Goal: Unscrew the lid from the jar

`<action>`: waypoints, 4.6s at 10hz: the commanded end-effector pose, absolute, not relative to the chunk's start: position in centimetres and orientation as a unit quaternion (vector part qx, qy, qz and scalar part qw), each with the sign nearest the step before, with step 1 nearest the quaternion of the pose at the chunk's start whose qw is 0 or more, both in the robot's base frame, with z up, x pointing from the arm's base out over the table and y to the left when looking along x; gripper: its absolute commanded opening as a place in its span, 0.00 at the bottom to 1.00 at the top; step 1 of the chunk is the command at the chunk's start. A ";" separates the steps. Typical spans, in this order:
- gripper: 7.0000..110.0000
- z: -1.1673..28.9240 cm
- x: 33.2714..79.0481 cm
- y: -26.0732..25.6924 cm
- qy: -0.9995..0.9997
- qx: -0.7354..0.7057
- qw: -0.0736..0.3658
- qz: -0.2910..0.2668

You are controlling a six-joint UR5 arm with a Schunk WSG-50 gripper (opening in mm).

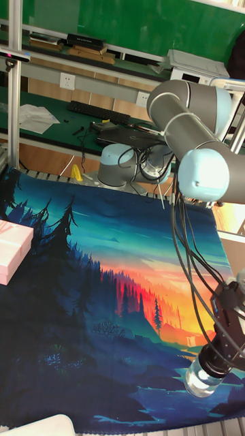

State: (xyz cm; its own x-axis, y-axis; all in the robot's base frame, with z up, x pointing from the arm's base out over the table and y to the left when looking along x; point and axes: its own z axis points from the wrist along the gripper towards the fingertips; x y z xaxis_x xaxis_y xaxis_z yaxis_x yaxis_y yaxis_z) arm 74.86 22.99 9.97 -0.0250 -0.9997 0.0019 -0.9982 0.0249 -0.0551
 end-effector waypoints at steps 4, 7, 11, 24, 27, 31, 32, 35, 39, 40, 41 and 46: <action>0.36 10.1 75.5 22.9 0.678 -0.734 0.037 -0.018; 0.36 9.9 75.6 23.0 0.674 -0.737 0.037 -0.021; 0.36 11.0 74.8 22.8 0.679 -0.733 0.020 -0.023; 0.36 12.2 74.5 21.8 0.833 -0.552 0.033 -0.025; 0.36 11.7 74.4 21.3 0.835 -0.549 0.019 -0.028; 0.36 12.1 73.8 21.2 0.863 -0.504 0.014 -0.026; 0.36 12.1 73.8 21.5 0.873 -0.487 0.019 -0.021; 0.36 12.4 73.6 23.5 0.908 -0.418 0.037 0.019; 0.36 12.2 74.0 22.5 0.935 -0.354 0.035 0.002; 0.36 12.2 74.0 22.9 0.942 -0.334 0.039 0.012; 0.36 12.2 74.1 23.0 0.950 -0.310 0.043 0.019; 0.36 11.5 74.9 21.5 0.994 -0.086 0.066 0.028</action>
